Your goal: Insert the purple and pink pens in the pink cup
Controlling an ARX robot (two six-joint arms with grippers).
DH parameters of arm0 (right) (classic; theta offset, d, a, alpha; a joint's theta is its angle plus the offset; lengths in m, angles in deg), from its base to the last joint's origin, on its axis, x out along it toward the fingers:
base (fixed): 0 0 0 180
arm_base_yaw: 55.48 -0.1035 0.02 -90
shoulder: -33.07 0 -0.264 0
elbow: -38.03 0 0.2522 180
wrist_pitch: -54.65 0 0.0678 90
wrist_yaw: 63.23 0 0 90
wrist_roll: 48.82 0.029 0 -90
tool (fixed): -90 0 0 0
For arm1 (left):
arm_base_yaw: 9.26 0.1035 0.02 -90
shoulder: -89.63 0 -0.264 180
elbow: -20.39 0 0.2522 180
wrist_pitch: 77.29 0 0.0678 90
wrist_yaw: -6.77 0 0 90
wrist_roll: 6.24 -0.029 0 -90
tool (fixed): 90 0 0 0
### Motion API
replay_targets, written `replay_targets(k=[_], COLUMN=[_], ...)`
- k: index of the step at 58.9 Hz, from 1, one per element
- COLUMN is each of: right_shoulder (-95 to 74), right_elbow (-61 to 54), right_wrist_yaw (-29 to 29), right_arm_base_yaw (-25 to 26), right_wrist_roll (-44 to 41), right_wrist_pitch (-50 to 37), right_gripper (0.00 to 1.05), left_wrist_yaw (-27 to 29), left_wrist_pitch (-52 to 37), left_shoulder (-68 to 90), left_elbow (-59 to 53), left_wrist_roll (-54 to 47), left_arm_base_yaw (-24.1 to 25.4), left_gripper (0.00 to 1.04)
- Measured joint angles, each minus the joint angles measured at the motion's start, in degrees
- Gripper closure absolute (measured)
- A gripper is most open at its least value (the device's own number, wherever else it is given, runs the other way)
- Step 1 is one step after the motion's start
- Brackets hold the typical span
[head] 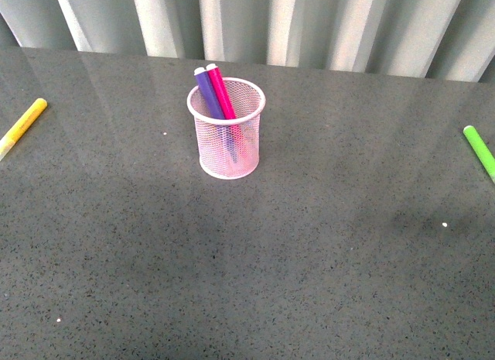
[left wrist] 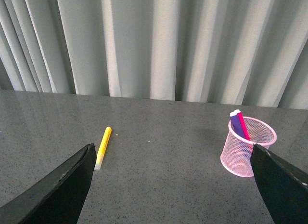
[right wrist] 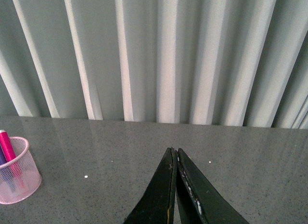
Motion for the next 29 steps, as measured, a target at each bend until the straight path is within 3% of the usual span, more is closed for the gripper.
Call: replay_targets(k=[29], right_shoulder=[8.7], right_elbow=[0.0], right_wrist_yaw=[0.0], right_arm_base_yaw=[0.0], right_wrist_roll=[0.0], right_wrist_pitch=[8.6], right_gripper=[1.01], left_wrist_yaw=[0.0], left_wrist_pitch=[0.0], left_shoulder=[0.0], left_elbow=[0.0], left_wrist_roll=[0.0], left_arm_base_yaw=[0.0], left_gripper=[0.07])
